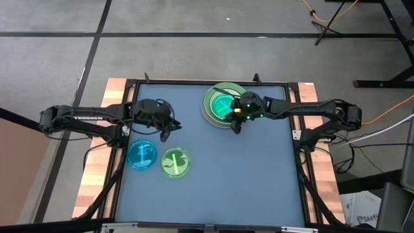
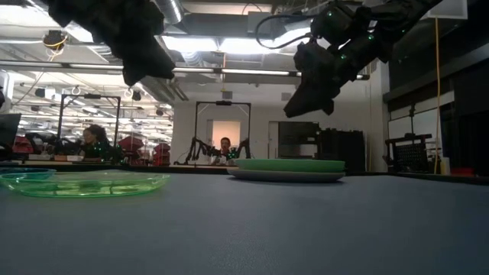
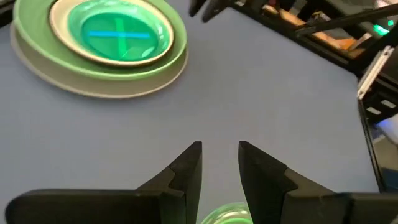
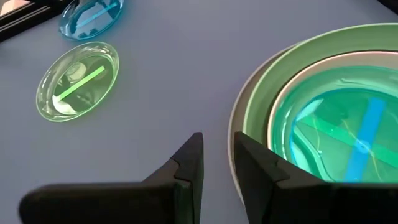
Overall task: Stack plastic plates
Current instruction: Stack the small blue plate on the small blue plate
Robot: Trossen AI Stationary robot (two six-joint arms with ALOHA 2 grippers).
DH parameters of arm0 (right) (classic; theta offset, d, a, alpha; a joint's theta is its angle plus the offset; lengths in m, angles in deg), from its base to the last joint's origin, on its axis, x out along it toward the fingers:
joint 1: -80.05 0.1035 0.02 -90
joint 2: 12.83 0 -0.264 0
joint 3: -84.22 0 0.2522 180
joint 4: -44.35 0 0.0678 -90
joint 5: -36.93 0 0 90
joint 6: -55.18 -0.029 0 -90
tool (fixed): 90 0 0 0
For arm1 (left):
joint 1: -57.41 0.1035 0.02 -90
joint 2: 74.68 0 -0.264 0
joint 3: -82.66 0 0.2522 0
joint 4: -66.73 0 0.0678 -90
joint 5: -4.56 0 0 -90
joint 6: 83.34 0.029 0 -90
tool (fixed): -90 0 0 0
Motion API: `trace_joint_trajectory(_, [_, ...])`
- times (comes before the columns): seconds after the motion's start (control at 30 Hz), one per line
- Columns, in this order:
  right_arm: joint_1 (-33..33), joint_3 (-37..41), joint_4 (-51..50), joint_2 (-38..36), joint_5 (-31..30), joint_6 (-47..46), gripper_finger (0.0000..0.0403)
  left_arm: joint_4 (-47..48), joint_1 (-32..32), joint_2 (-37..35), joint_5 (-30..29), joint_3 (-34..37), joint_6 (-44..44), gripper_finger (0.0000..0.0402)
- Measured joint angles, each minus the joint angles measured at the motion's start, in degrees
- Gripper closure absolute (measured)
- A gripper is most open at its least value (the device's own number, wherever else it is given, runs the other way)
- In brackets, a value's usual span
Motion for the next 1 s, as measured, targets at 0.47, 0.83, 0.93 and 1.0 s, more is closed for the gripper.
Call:
trace_joint_trajectory(0.47, [0.56, 0.00, 0.14, 0.00, -1.11, 0.11, 0.0324, 25.23, 2.23, 0.00, -0.02, -7.94, 1.43, 0.0304])
trace_joint_trajectory(0.83, [0.56, 0.00, -0.17, 0.00, -1.11, 0.07, 0.0324, 39.62, -1.53, 4.94, -0.02, -7.88, 1.46, 0.0304])
trace_joint_trajectory(0.93, [0.56, 0.00, -0.24, 0.00, -1.11, 0.03, 0.0324, 41.25, -2.47, 6.85, -0.04, -7.88, 2.54, 0.0304])
trace_joint_trajectory(1.0, [0.56, 0.00, -0.25, 0.00, -1.11, 0.02, 0.0324, 41.73, -2.91, 8.24, -0.07, -7.88, 4.15, 0.0304])
